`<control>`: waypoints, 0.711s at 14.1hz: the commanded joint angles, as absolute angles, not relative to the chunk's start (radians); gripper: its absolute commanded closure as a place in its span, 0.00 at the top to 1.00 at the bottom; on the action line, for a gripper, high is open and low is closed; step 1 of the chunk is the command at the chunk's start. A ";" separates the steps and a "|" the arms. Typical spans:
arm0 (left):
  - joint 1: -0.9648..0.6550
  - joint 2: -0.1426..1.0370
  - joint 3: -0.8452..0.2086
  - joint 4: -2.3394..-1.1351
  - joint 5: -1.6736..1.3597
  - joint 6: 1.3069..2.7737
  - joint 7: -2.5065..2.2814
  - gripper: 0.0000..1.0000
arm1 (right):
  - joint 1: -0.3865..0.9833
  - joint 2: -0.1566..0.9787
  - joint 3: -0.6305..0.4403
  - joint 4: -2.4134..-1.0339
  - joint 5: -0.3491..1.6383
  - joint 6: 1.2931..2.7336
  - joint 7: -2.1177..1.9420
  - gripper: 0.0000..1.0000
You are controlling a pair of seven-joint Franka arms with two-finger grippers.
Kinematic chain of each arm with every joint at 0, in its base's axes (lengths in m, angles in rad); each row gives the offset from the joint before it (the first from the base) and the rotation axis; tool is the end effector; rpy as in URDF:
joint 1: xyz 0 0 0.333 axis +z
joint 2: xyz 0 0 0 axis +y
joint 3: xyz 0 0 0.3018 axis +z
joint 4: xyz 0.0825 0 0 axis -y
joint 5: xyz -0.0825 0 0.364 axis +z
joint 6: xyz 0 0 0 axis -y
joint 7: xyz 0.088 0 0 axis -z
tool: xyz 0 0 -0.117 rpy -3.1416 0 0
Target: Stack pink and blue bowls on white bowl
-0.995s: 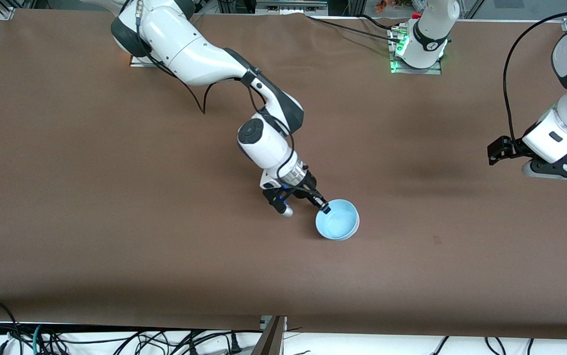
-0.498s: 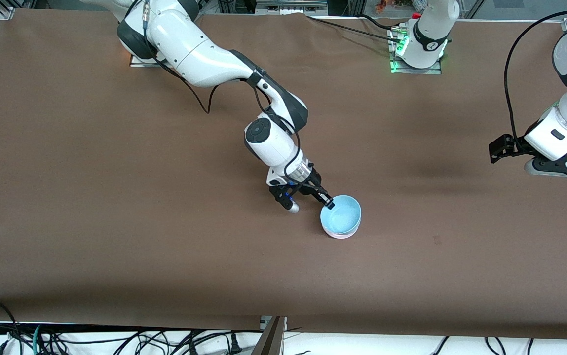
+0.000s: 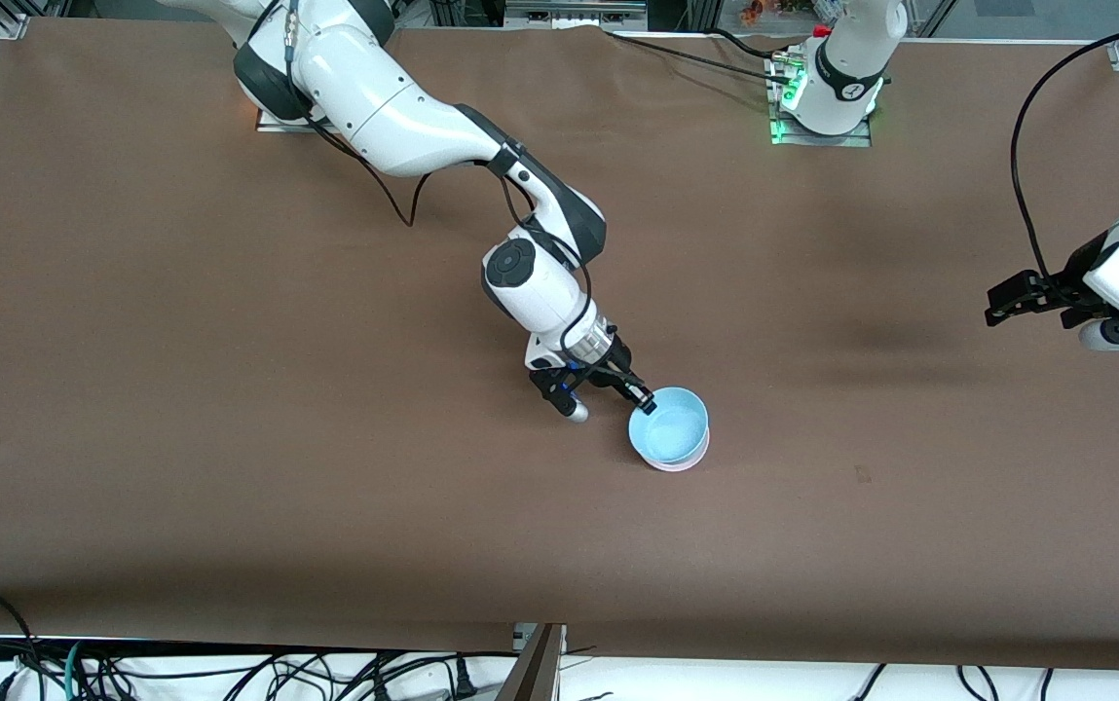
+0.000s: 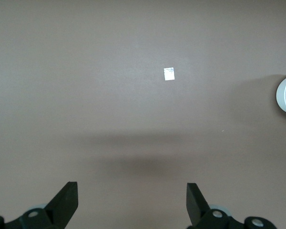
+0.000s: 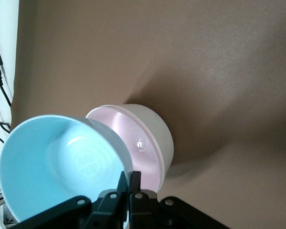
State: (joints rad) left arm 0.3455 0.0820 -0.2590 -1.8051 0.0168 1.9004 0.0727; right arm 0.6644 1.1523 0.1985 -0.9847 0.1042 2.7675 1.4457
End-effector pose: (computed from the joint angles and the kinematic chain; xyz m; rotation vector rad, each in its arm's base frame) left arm 0.5652 0.0539 0.4779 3.1377 0.0149 0.0258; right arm 0.5773 0.5563 0.2189 -2.2535 1.0123 -0.0921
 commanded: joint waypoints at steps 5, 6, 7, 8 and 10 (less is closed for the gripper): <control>0.345 0.091 -0.285 -1.769 -0.005 1.850 0.086 1.00 | 0.675 1.189 0.192 -0.942 0.098 2.775 1.437 0.00; 0.345 0.091 -0.285 -1.769 -0.005 1.850 0.086 1.00 | 0.675 1.190 0.192 -0.942 0.097 2.776 1.437 0.00; 0.345 0.091 -0.285 -1.769 -0.005 1.850 0.083 1.00 | 0.676 1.190 0.192 -0.942 0.097 2.777 1.437 0.00; 0.345 0.091 -0.285 -1.769 -0.005 1.850 0.084 1.00 | 0.676 1.193 0.192 -0.942 0.097 2.777 1.437 0.00; 0.345 0.091 -0.285 -1.769 -0.005 1.850 0.084 1.00 | 0.676 1.193 0.192 -0.942 0.097 2.777 1.437 0.00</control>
